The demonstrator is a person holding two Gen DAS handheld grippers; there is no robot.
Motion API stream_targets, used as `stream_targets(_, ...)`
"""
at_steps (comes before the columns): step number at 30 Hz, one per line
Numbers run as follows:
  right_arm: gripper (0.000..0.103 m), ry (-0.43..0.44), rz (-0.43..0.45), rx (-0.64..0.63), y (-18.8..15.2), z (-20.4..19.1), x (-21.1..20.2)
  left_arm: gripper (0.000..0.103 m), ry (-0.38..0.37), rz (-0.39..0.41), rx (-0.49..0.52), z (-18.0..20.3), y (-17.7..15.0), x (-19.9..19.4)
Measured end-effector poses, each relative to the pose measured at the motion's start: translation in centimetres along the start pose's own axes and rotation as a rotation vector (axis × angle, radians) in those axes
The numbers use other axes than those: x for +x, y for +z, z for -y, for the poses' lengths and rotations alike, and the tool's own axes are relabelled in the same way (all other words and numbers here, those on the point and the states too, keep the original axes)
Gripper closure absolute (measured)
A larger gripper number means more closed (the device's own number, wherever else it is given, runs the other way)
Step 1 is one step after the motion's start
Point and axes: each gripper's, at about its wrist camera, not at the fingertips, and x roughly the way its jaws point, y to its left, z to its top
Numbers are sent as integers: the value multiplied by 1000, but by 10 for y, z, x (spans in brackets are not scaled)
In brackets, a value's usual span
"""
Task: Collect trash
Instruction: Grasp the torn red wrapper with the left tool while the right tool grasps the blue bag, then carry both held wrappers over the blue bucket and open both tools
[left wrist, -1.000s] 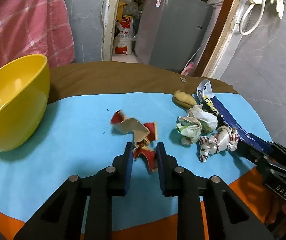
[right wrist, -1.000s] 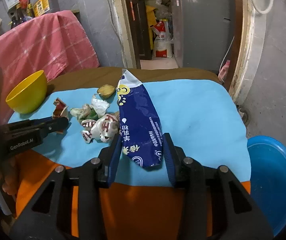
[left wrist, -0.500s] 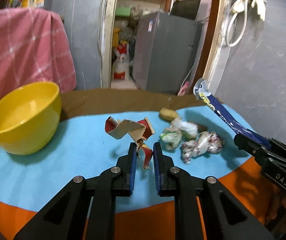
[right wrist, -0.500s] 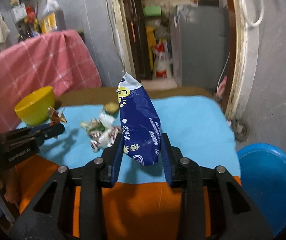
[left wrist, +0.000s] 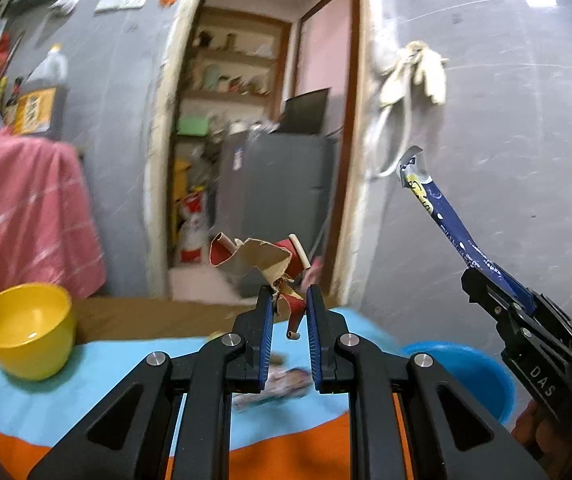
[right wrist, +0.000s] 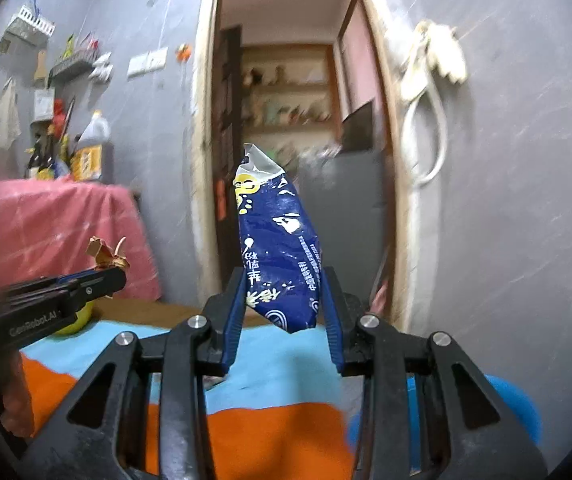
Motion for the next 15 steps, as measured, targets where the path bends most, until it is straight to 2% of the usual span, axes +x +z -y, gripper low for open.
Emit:
stream_targets(4, 52, -91, 63, 8, 5, 28, -22, 90, -61, 17, 11, 29, 5, 5)
stream_targets(7, 52, -150, 74, 21, 5, 46, -32, 90, -106, 14, 23, 52, 7, 14)
stream_targets(11, 52, -234, 43, 62, 4, 74, -38, 90, -168, -17, 49, 86, 5, 30)
stream_targets(15, 52, -309, -38, 110, -2, 101, -34, 90, -236, -88, 64, 113, 4, 49)
